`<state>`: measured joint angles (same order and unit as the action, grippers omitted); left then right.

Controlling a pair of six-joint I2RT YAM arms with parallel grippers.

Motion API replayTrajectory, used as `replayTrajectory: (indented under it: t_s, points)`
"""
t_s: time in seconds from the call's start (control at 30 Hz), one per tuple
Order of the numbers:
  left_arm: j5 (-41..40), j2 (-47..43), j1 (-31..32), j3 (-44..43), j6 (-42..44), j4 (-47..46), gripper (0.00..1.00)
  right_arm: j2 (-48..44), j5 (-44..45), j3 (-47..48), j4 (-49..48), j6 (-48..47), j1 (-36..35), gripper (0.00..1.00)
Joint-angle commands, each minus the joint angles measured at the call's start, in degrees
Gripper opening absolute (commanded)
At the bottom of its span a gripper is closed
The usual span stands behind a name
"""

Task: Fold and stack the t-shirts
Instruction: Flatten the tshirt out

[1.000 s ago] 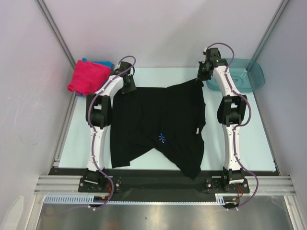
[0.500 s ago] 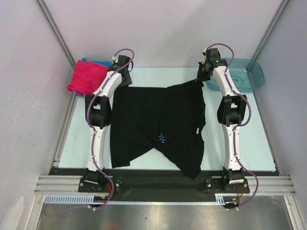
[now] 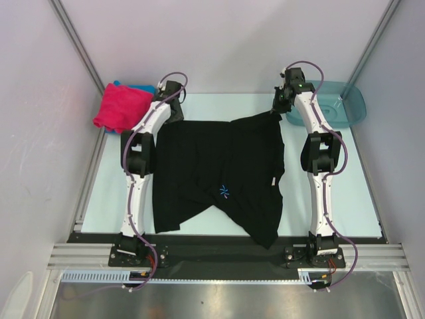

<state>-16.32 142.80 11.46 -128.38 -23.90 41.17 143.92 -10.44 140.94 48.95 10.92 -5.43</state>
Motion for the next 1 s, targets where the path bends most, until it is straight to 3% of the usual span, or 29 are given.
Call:
replayTrajectory:
  t_s: [0.0,0.7,0.83,0.97]
  points:
    - [0.1,0.4,0.2,-0.4,0.5,-1.8,0.47,-0.1,-0.7,0.2,-1.0,0.4,0.1,0.00]
    - [1.9,1.9,0.4,1.3,-0.4,-1.0,0.45,0.1,-0.6,0.1,-0.8,0.4,0.3,0.00]
    - [2.1,2.2,0.5,1.4,-0.9,-0.6,0.40,0.0,-0.5,0.1,-0.8,0.3,0.4,0.00]
    - [2.2,3.0,0.6,0.5,-1.1,0.7,0.29,0.1,-0.6,0.1,-0.9,0.5,0.6,0.00]
